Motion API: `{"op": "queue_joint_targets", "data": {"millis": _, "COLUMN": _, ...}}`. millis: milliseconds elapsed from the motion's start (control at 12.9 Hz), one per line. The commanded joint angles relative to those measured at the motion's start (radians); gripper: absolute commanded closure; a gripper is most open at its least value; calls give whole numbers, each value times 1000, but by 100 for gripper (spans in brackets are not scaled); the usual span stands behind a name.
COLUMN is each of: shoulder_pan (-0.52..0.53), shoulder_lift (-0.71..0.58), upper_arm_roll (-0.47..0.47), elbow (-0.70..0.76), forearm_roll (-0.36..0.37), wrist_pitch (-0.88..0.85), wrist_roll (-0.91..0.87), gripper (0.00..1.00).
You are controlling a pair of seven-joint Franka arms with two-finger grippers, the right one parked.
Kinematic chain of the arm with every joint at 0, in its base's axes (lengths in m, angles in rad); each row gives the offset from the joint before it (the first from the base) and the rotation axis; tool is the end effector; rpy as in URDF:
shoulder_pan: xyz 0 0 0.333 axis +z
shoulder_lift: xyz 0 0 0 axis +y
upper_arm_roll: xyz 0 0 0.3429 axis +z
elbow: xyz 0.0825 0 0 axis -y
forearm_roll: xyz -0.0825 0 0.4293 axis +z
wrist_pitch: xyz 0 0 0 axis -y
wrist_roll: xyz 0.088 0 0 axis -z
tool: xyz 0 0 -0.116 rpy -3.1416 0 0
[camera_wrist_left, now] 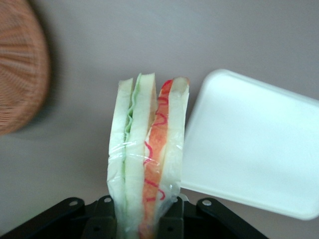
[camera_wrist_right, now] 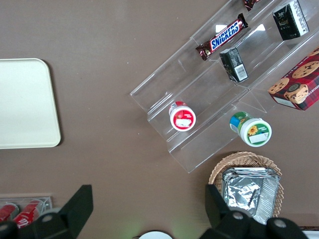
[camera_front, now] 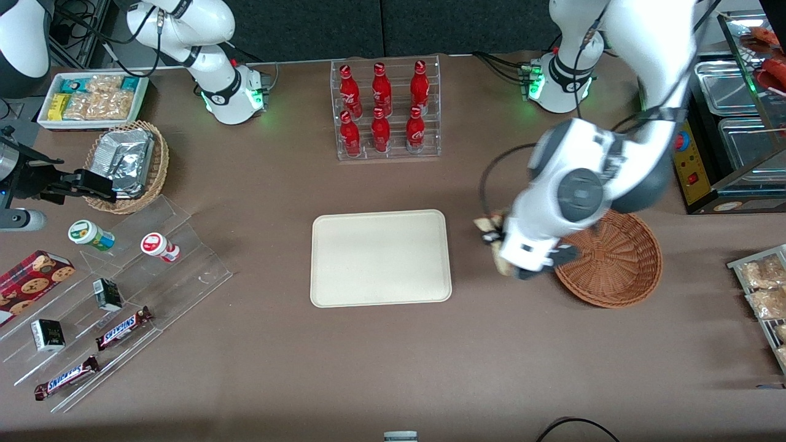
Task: Place sandwich from basket to tray
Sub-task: 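Lift the sandwich and carry it with the left gripper over the cream tray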
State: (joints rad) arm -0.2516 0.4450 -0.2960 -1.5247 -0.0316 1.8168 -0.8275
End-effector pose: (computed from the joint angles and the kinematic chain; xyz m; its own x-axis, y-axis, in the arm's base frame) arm 0.6258 -0.3520 0.4003 0.9326 0.2967 -0.2055 0.3041 -0.9526 0.0049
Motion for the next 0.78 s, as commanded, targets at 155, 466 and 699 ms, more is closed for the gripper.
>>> {"op": "queue_joint_targets", "data": {"millis": 155, "shoulder_pan": -181, "shoulder_lift": 233, "upper_arm_roll": 6, "elbow": 208, "forearm_roll": 12, "wrist_pitch": 70, "wrist_roll": 28, "gripper": 100}}
{"op": "queue_joint_targets", "data": {"millis": 466, "shoulder_pan": -271, "shoulder_lift": 357, "upper_arm_roll": 11, "elbow": 239, "forearm_roll": 107, "wrist_pitch": 235, "wrist_roll": 64, "gripper": 100}}
{"op": "queue_joint_targets", "data": {"millis": 699, "shoulder_pan": -291, "shoulder_lift": 418, "upper_arm_roll": 12, "elbow": 242, "forearm_roll": 160, "wrist_pitch": 288, "wrist_roll": 54, "gripper": 100}}
